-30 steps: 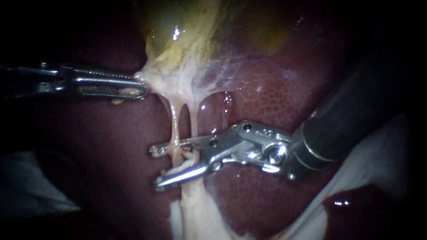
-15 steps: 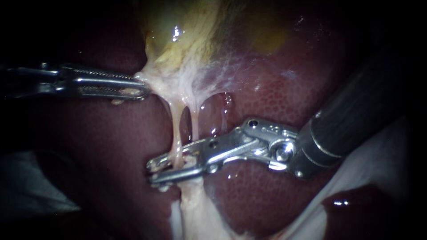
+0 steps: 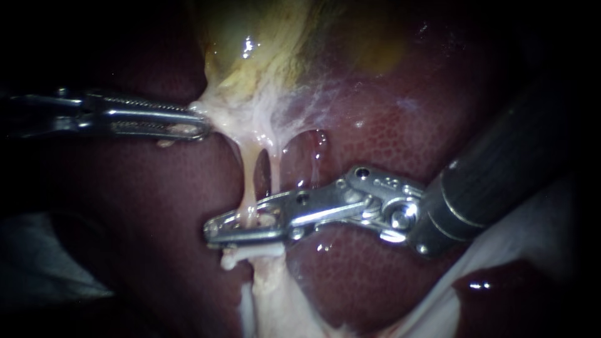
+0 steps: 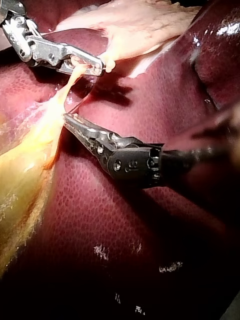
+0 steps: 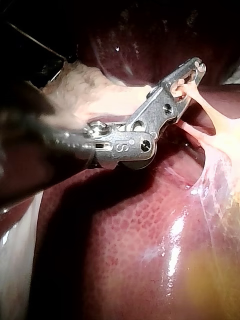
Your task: Clipping second clip left tube
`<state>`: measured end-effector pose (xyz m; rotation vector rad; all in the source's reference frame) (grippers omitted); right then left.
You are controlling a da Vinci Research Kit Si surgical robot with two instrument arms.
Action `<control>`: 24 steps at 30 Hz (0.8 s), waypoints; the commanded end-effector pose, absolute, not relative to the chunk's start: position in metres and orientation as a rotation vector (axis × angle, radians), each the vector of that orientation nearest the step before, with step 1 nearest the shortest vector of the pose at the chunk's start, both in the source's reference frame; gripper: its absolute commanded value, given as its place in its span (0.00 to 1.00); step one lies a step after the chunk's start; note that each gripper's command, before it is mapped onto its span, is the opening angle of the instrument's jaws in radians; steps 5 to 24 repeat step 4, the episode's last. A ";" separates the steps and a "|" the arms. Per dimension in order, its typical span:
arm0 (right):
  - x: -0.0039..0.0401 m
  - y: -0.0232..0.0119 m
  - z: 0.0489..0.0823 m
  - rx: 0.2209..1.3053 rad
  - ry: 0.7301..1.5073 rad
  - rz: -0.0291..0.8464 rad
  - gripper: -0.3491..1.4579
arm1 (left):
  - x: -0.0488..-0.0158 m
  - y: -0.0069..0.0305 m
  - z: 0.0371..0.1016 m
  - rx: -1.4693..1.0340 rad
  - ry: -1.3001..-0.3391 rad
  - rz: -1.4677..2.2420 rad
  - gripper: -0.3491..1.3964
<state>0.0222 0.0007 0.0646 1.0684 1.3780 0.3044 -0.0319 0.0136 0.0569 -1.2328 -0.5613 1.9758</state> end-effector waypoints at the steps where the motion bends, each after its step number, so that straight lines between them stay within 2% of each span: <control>1: 0.0222 0.0007 0.0647 1.069 1.378 0.304 0.00 | -0.0319 0.0136 0.0570 -1.233 -0.562 1.976 0.00; 24: 0.0222 0.0007 0.0648 1.069 1.378 0.304 0.00 | -0.0319 0.0136 0.0570 -1.233 -0.562 1.976 0.00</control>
